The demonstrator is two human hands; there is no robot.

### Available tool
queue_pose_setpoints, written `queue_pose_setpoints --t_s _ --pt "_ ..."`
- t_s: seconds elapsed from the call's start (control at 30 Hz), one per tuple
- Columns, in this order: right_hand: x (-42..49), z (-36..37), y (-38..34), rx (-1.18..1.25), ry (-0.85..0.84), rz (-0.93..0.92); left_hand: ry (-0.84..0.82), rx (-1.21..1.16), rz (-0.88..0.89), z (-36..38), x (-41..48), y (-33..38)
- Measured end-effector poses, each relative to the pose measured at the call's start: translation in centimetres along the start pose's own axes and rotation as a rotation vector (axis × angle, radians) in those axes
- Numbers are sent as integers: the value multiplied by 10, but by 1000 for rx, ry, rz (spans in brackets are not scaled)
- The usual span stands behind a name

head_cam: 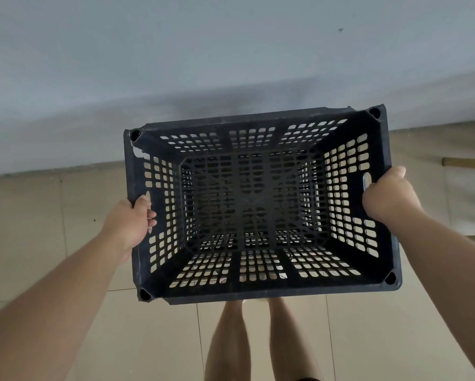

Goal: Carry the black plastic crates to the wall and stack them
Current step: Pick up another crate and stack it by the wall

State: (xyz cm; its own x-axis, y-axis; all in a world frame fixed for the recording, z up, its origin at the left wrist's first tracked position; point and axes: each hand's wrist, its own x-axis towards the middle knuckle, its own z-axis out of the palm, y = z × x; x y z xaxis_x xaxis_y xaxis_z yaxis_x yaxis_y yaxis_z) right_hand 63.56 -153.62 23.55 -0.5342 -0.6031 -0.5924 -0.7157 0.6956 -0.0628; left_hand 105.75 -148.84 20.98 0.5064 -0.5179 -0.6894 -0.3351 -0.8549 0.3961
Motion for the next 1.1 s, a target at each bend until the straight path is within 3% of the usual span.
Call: queue_pose_setpoints --t_s 0.47,0.73,0.9,1.1 --pt "21 -9 4 97 62 -195 61 -127 33 15 2 -8" --pt "24 -10 4 66 -10 -132 75 -123 52 13 7 -6" --pt "23 -11 2 91 54 -211 74 -81 42 15 8 -5" --pt "20 -8 3 88 32 -180 101 -116 55 15 8 -5"
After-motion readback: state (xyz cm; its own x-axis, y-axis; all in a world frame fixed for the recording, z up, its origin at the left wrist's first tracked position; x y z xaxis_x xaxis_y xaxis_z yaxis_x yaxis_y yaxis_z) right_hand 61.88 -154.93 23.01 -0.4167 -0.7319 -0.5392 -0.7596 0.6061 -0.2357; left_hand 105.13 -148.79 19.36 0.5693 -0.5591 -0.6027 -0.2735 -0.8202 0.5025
